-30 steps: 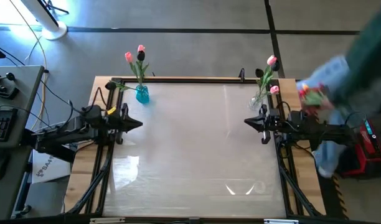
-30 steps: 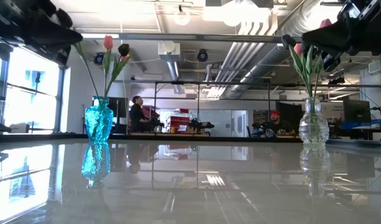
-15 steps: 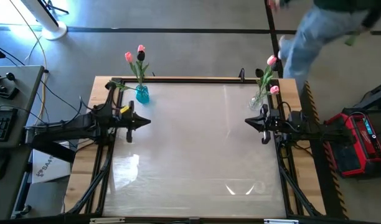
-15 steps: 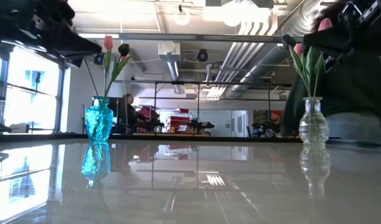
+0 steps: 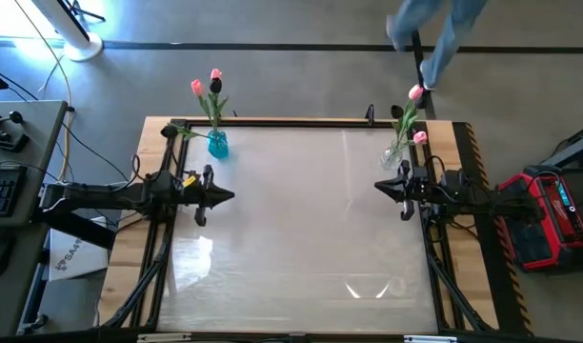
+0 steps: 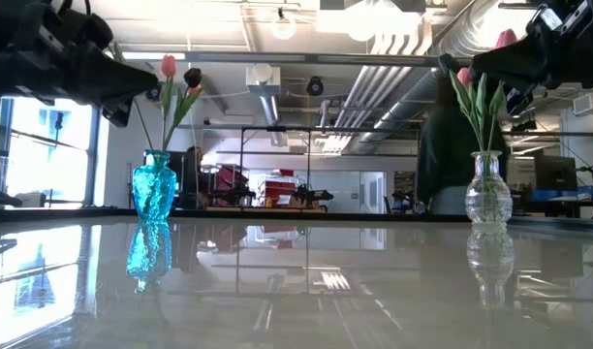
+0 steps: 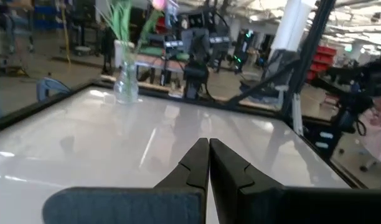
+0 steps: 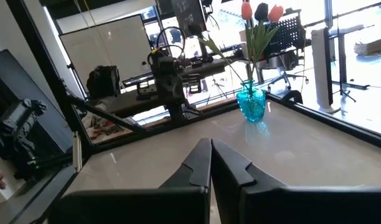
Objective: Sort flowers into vase by color
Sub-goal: Return to Home Position
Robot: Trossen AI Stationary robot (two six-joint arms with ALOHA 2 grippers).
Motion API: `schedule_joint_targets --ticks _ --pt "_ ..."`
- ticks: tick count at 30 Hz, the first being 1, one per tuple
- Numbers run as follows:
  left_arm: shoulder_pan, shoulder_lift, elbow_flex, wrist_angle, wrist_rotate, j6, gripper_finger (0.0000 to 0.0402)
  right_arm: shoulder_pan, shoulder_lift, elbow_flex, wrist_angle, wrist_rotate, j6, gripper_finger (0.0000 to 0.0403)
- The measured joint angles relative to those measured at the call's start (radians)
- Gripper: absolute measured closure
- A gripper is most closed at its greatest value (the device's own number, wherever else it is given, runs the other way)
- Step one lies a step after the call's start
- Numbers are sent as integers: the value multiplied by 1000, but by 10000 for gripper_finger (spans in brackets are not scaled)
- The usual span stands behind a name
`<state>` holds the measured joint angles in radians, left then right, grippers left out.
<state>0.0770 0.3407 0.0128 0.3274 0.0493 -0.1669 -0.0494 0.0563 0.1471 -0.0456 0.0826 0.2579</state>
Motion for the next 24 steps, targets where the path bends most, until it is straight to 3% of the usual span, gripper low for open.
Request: schedule_joint_targets --ticks 5,9,20,24 --pt "-59 -61 0 -107 2 4 402 0 0 0 -6 -8 19 403" --pt "-85 -131 0 -218 -55 23 402 0 0 0 -12 -8 22 403" --pt "-86 -335 1 -316 -91 99 402 -3 0 -1 -24 -10 4 403" --pt "-85 -335 1 -318 -95 101 402 -3 1 -1 26 -9 -30 403"
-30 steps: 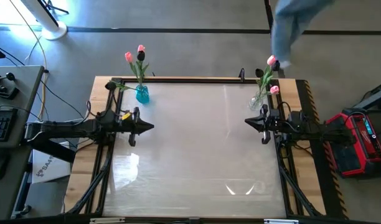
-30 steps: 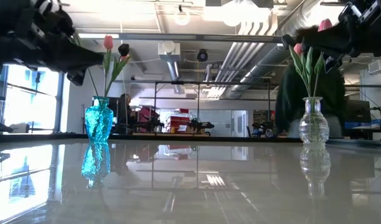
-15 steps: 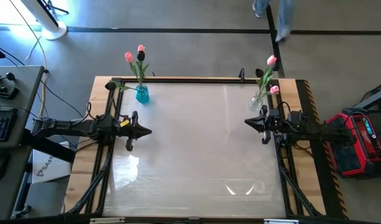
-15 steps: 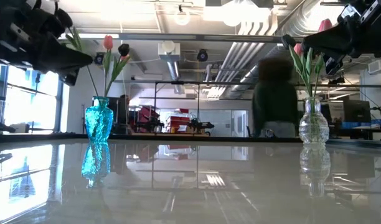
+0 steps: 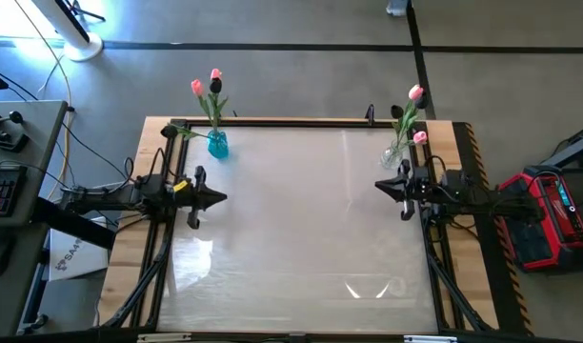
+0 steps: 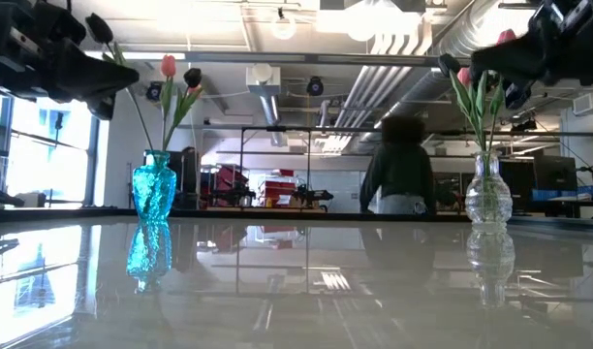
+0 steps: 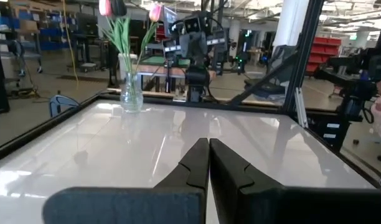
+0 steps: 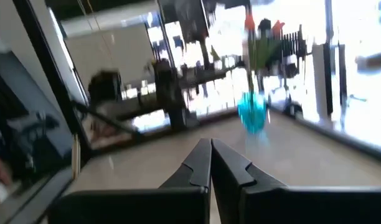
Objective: Sort flowers into vase by color
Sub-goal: Return to Home Position
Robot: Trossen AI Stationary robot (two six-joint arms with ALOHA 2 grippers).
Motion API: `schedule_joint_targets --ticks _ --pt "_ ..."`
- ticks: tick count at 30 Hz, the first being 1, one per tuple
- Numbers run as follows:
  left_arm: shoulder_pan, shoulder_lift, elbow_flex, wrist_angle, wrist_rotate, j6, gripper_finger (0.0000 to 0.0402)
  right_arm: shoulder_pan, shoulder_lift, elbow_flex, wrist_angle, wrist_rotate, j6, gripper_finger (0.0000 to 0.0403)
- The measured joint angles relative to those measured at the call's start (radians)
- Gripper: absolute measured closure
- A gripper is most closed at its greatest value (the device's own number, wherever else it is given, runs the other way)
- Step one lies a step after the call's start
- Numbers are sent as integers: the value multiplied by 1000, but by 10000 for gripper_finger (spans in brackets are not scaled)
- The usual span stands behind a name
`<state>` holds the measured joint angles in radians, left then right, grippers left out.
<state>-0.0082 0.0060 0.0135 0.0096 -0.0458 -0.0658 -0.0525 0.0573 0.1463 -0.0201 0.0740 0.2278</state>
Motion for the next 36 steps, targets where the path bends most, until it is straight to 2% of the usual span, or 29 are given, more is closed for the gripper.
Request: schedule_joint_targets --ticks 5,17,23,30,36 --pt "0 -2 0 3 0 18 402 0 0 0 89 2 -37 403" --pt "0 -2 0 4 -13 29 402 0 -18 -1 -45 -55 -7 403" --pt "0 -2 0 11 -44 17 401 0 -56 -131 140 -50 38 403" --pt "0 -2 0 20 -94 7 402 0 -47 -136 135 -131 27 403" --pt "-4 -2 0 20 -91 -79 402 0 -47 -136 150 -132 -22 403"
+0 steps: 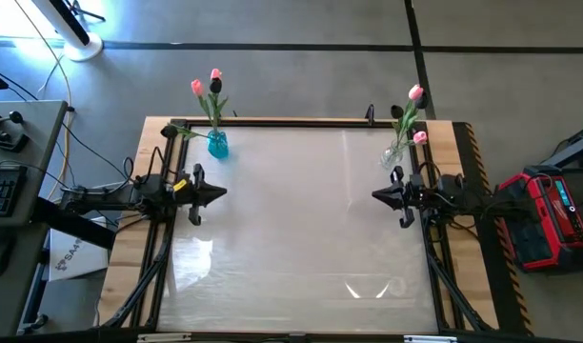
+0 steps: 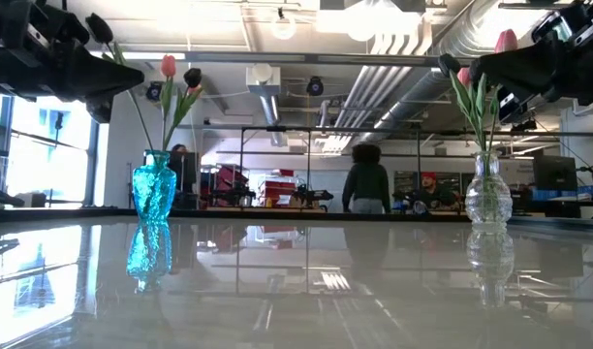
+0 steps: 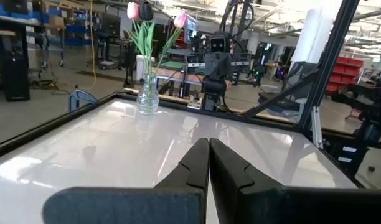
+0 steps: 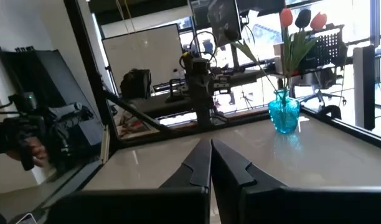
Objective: Sort flowers into vase by color
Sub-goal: Return to Home Position
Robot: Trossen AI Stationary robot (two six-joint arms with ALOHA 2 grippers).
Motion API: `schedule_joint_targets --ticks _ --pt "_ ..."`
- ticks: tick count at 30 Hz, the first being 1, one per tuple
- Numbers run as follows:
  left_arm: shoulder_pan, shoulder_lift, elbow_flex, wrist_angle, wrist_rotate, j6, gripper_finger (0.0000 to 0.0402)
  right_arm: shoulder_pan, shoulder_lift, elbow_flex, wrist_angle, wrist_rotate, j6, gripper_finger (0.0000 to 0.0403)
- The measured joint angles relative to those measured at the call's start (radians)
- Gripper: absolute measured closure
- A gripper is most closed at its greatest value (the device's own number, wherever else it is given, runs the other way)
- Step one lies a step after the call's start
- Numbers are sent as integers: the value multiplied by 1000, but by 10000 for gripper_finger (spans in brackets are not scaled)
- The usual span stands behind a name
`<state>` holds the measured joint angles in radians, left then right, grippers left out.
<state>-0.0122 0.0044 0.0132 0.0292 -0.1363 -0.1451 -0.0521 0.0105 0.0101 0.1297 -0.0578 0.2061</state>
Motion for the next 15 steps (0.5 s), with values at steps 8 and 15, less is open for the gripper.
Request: schedule_joint_targets --ticks 8,15 --pt "-4 0 0 0 1 -8 401 0 0 0 1 0 -31 403" --pt "-4 0 0 -1 20 35 401 0 0 0 -12 8 -57 403"
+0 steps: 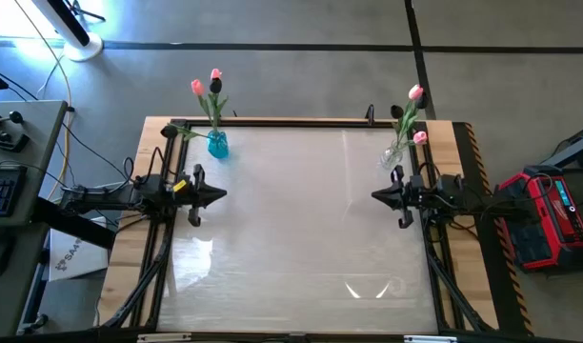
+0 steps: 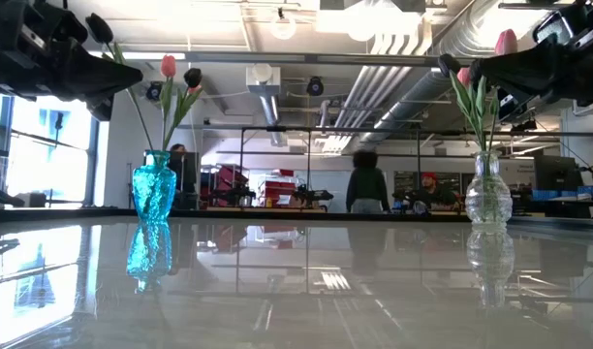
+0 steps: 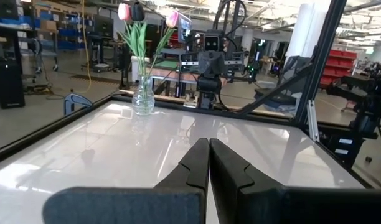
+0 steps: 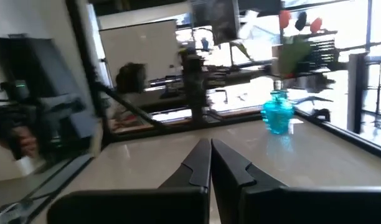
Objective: Sort flowers into vase by color
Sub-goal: Return to Home Position
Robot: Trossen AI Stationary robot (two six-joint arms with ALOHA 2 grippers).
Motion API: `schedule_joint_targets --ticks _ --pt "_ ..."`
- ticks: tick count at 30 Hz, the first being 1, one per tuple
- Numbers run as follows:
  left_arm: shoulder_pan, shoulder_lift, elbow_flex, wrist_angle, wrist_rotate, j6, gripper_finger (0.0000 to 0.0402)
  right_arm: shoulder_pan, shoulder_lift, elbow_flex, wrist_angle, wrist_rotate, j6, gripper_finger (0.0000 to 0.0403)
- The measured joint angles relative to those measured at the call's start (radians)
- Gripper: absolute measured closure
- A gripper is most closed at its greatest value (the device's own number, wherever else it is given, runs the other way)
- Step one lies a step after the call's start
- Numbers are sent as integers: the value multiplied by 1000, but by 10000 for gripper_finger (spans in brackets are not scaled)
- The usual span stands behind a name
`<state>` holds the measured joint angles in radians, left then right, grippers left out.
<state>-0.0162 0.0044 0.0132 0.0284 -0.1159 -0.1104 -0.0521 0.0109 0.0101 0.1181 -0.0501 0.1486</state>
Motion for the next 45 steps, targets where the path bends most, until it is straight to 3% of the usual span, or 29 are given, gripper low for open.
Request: schedule_joint_targets --ticks 4,11,45 --pt "0 4 0 -1 2 8 402 0 0 0 -5 100 63 403" --pt "0 15 0 -3 2 8 402 0 0 0 -13 113 237 403" --pt "0 15 0 -3 1 9 402 0 0 0 -21 113 236 402"
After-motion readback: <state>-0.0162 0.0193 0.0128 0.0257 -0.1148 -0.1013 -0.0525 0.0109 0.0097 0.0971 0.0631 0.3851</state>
